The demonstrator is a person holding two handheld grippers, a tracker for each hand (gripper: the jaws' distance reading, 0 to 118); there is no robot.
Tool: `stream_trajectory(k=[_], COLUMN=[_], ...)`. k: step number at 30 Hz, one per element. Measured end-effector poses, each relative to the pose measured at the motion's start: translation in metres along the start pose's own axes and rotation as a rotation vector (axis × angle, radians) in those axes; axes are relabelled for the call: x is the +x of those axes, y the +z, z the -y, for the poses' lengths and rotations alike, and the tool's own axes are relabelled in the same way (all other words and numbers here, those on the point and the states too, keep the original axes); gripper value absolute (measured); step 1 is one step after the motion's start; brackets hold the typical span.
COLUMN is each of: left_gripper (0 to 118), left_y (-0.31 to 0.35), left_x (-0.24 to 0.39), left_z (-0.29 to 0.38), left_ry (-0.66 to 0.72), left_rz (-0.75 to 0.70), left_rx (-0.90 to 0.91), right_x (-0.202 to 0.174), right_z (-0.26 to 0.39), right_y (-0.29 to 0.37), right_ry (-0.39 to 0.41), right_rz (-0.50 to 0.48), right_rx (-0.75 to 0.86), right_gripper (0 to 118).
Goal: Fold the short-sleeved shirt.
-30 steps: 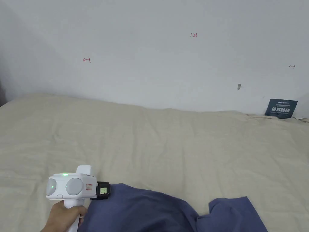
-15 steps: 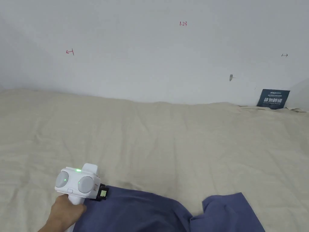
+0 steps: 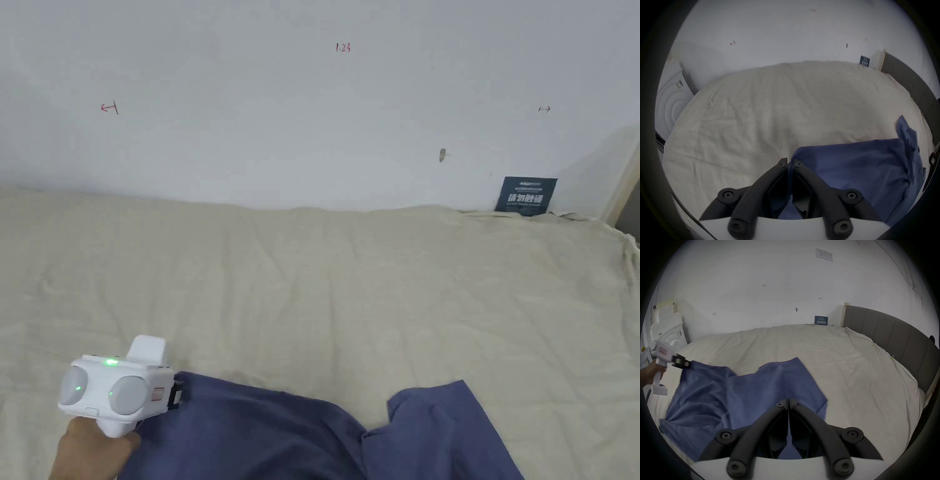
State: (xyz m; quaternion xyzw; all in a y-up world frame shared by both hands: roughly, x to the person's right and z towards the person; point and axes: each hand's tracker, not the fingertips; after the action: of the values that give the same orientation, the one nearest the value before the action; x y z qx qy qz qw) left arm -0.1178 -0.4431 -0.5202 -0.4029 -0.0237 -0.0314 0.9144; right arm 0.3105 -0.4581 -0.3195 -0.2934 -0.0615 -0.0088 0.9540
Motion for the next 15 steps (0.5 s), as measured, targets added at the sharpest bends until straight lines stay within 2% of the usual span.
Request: stream_trajectory(k=[2,6,8,14,15], left_gripper=[0,0,0,0,0], left_y=[0.018,0.042,0.045,0.055,0.056], left_x=[0.001,-0.003,-0.007,-0.014,-0.012], left_z=[0.005,0.016,0.021,0.032,0.033], left_ry=[-0.020,0.000,0.011,0.031,0.023], left_rz=[-0.001,0.004,-0.002,-0.004,-0.006], left_rx=[0.023,0.060,0.074,0.079,0.076], right_x=[0.017,0.051,0.062,0.078,0.078], right_z=[-0.012,-0.037,-0.046,-0.050,-0.047], right_y=[-0.016,-0.060,-0.084,-0.143,-0.151], right_ry=[0.003,-0.018,0.009,-0.014,-0.004], right_rz=[0.027,0.016,0.005,-0.027,-0.046], right_rx=[-0.033,-0.130,-0.189,-0.371,-0.408], right_gripper=[8,42,57,62,67])
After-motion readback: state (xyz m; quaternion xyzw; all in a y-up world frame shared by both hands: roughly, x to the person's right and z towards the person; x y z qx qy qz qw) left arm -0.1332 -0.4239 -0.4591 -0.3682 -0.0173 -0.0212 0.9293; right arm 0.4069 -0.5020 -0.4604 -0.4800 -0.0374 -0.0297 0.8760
